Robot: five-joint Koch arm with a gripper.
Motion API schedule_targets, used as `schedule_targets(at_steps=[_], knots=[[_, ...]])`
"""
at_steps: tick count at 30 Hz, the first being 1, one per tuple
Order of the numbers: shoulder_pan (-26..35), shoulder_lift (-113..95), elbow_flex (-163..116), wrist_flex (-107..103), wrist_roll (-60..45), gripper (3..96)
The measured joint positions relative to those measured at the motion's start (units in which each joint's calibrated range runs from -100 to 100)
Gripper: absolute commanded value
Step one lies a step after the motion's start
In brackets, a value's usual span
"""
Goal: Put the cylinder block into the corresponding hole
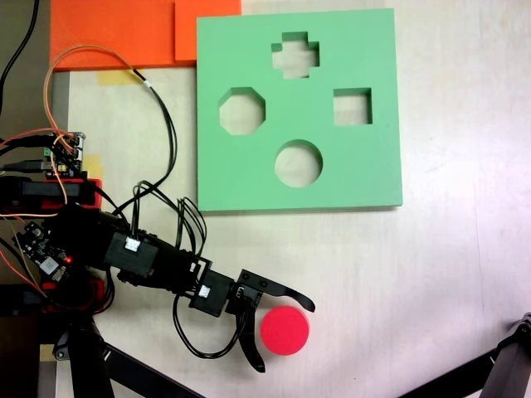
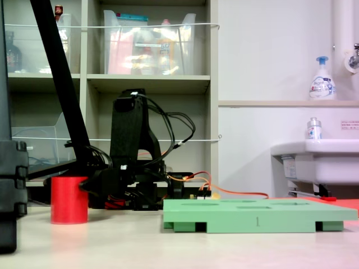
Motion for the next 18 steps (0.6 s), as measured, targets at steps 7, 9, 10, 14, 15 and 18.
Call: schedule_targets(at_steps=[7, 9, 10, 14, 15, 18], knots=[[0.0, 1.0, 1.7, 0.0, 0.0, 56.3], [-0.1, 1.0, 1.7, 0.1, 0.0, 49.1], [0.0, 1.0, 1.7, 0.0, 0.0, 46.1], [0.0, 0.7, 0.3, 0.1, 0.2, 42.8], [0.0, 0.7, 0.2, 0.1, 0.2, 40.7], [0.1, 0.7, -0.6, 0.1, 0.2, 38.5]])
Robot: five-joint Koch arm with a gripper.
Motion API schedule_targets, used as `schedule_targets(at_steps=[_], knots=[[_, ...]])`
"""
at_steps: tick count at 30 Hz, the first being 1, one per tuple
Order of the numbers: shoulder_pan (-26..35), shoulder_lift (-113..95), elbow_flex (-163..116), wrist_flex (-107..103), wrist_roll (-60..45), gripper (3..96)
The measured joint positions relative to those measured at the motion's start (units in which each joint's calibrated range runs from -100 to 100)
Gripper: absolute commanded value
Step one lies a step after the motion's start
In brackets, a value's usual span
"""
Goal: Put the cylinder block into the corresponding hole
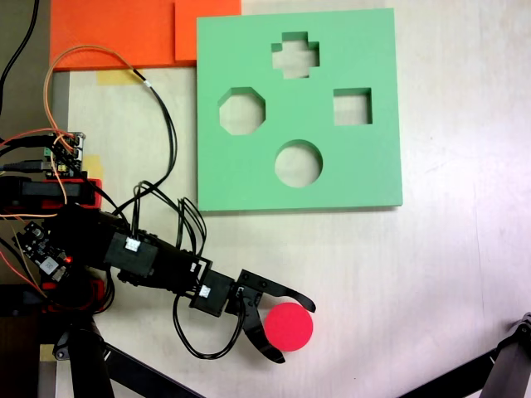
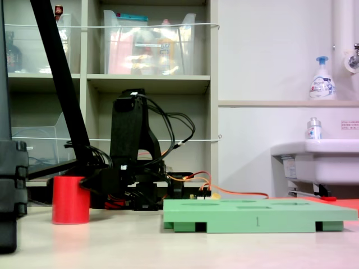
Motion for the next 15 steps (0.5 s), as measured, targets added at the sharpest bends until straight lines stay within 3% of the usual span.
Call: schedule_targets(at_steps=[8, 15], knots=[[0.0, -5.9, -2.5, -1.8, 0.0, 38.4], [3.2, -33.9, -3.3, -20.6, 0.0, 38.4]])
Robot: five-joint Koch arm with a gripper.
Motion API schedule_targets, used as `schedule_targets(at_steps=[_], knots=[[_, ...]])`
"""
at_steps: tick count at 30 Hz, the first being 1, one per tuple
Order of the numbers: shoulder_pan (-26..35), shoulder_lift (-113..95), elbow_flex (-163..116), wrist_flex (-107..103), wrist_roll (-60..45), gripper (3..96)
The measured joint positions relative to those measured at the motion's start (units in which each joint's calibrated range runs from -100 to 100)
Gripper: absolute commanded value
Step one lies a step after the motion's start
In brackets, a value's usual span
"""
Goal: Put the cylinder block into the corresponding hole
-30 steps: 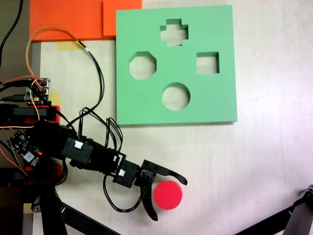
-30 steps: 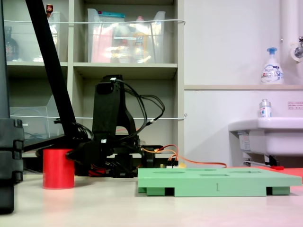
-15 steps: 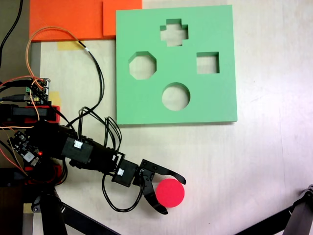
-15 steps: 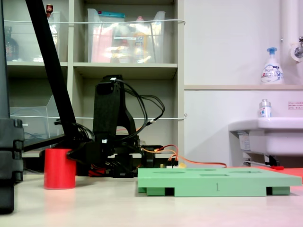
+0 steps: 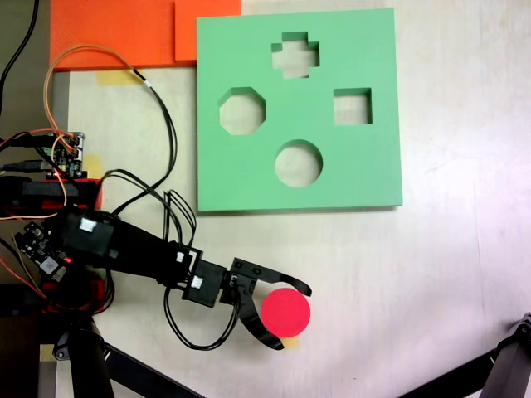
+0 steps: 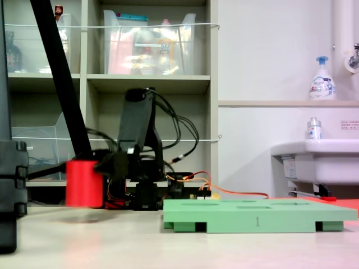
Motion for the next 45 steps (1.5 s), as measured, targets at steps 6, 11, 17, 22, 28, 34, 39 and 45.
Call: schedule_targets(at_steps=[6, 11, 17, 22, 28, 34, 39, 45], knots=[[6.8, -21.1, 9.1, -19.6, 0.0, 38.5], [14.1, -24.2, 15.1, -25.3, 0.0, 38.5], [20.1, -20.2, 17.4, -25.6, 0.0, 39.2], [22.0, -14.8, 17.4, -25.6, 0.0, 39.2], [22.3, -8.1, 17.4, -25.6, 0.0, 39.7], [22.4, -0.3, 17.4, -25.6, -0.1, 40.1], [23.1, 3.7, 17.6, -25.6, -0.1, 40.3], [23.3, 8.2, 18.0, -25.0, -0.1, 46.8]])
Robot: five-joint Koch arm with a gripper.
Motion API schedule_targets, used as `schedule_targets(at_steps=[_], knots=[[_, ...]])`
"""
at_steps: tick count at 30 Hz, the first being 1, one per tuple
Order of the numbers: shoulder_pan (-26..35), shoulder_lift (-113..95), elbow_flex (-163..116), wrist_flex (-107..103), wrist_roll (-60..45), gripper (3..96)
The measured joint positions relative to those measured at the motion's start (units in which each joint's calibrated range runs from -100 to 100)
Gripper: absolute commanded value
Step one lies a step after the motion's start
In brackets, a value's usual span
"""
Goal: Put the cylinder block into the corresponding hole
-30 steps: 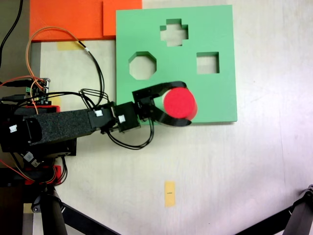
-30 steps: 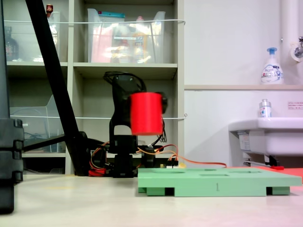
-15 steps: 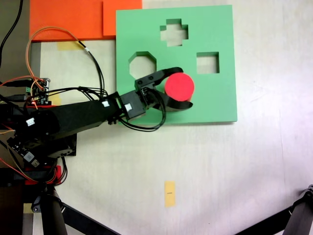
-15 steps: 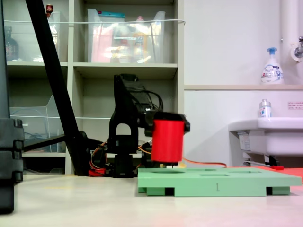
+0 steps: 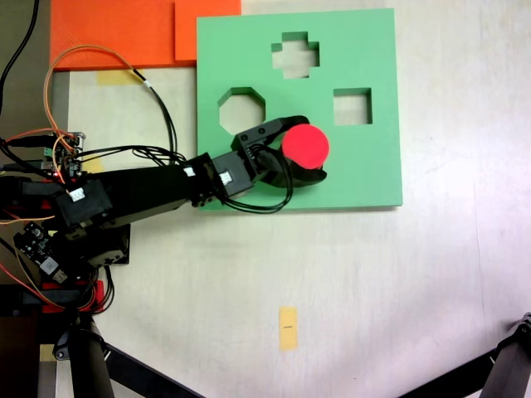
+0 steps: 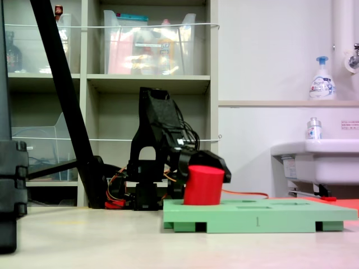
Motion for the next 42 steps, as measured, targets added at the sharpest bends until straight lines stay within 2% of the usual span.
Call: schedule_targets(at_steps=[5, 8, 14, 20, 21, 23, 24, 25, 28, 33, 38, 42], knots=[[0.1, 3.8, 0.1, 1.7, 0.0, 53.0], [0.2, 4.1, 0.2, 2.3, 0.0, 61.5], [0.3, -1.8, -7.6, 2.4, 0.0, 95.8], [0.1, -25.7, -12.8, -1.1, -0.3, 95.5], [0.0, -32.3, -12.7, -6.0, -0.7, 91.8], [-0.7, -43.9, -10.7, -17.8, -2.0, 71.5], [-1.3, -50.2, -7.1, -26.2, -3.4, 58.0], [-2.1, -56.8, -3.0, -35.4, -5.4, 50.1], [-5.6, -73.1, 1.2, -55.0, -15.9, 47.5], [-12.0, -74.3, 0.6, -64.1, -35.9, 50.2], [-16.3, -74.3, -25.1, -57.6, -51.0, 50.2], [-15.9, -74.4, -46.0, -35.3, -53.4, 47.9]])
